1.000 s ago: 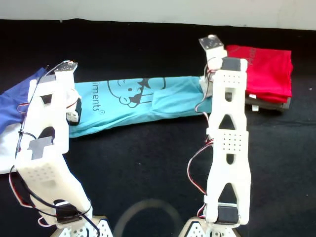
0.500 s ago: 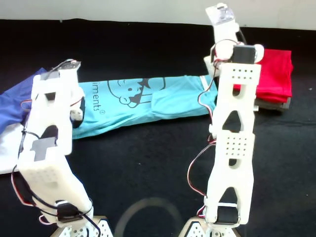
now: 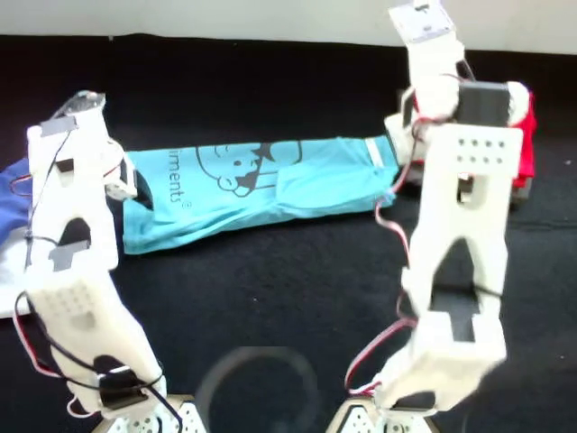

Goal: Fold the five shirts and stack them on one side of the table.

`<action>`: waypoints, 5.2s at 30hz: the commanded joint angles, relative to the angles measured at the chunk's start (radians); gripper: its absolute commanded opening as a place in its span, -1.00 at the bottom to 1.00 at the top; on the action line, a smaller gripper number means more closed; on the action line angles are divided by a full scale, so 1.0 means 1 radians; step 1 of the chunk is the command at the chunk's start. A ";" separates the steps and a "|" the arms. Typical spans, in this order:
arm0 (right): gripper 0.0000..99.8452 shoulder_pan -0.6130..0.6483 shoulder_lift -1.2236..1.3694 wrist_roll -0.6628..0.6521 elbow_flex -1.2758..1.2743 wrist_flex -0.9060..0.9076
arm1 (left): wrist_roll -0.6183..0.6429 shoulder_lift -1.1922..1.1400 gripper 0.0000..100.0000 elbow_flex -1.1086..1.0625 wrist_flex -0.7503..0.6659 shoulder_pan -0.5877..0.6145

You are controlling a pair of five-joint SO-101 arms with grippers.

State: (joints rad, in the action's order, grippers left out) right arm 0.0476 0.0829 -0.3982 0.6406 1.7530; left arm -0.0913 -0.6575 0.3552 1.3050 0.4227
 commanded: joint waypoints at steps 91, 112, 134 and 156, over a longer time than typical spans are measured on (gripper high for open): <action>-0.99 -0.306 -0.763 -0.003 -2.101 -1.162 | 0.060 -0.369 -1.00 1.239 0.374 -0.676; -0.99 -0.306 -0.763 -0.003 -2.100 -1.164 | 0.064 -0.479 -0.98 1.307 0.459 -0.937; -0.99 -0.306 -0.763 -0.003 -2.103 -1.181 | 0.063 -0.151 -0.98 0.499 0.457 -0.619; -0.99 -0.306 -0.763 -0.003 -2.104 -1.181 | 0.063 -0.134 -0.98 0.677 0.124 -0.733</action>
State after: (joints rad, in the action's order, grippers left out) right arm -0.2501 -0.6797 -0.3982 -1.4400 0.5869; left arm -0.0361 -0.8539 1.0564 1.5950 -0.2509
